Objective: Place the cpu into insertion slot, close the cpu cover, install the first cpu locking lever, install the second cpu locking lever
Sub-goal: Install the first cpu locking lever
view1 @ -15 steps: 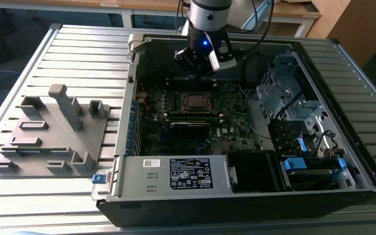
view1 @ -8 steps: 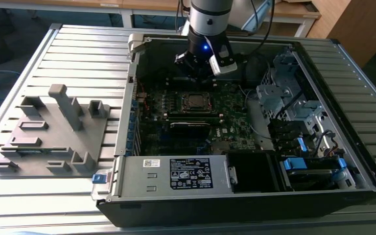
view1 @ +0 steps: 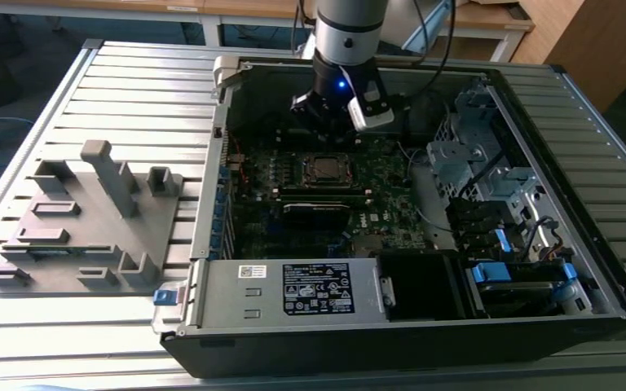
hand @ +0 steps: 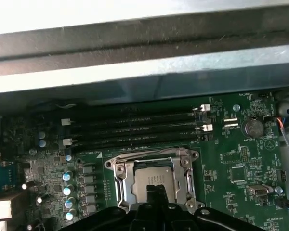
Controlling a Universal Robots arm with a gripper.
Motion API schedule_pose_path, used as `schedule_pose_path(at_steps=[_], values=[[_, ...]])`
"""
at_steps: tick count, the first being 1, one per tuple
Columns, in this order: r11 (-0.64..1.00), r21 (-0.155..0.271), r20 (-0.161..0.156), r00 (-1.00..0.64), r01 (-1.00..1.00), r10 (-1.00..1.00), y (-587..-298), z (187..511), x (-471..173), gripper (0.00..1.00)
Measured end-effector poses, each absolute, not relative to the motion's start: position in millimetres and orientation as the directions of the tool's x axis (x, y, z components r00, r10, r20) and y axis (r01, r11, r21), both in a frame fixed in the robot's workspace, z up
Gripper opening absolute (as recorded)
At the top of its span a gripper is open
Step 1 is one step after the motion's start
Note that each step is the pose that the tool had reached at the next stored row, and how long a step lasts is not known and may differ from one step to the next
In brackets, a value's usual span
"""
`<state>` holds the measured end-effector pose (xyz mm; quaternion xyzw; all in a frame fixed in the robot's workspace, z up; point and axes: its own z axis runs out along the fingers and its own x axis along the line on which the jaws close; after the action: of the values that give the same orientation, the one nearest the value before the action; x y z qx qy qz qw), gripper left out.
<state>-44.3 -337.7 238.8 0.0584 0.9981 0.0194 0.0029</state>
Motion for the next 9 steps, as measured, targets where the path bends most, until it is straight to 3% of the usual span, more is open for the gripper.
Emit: schedule_pose_path(at_steps=[9], values=[[0.993, 0.025, -0.005, -0.993, 0.117, 0.117, -337.8, 231.2, -44.4, 0.11]])
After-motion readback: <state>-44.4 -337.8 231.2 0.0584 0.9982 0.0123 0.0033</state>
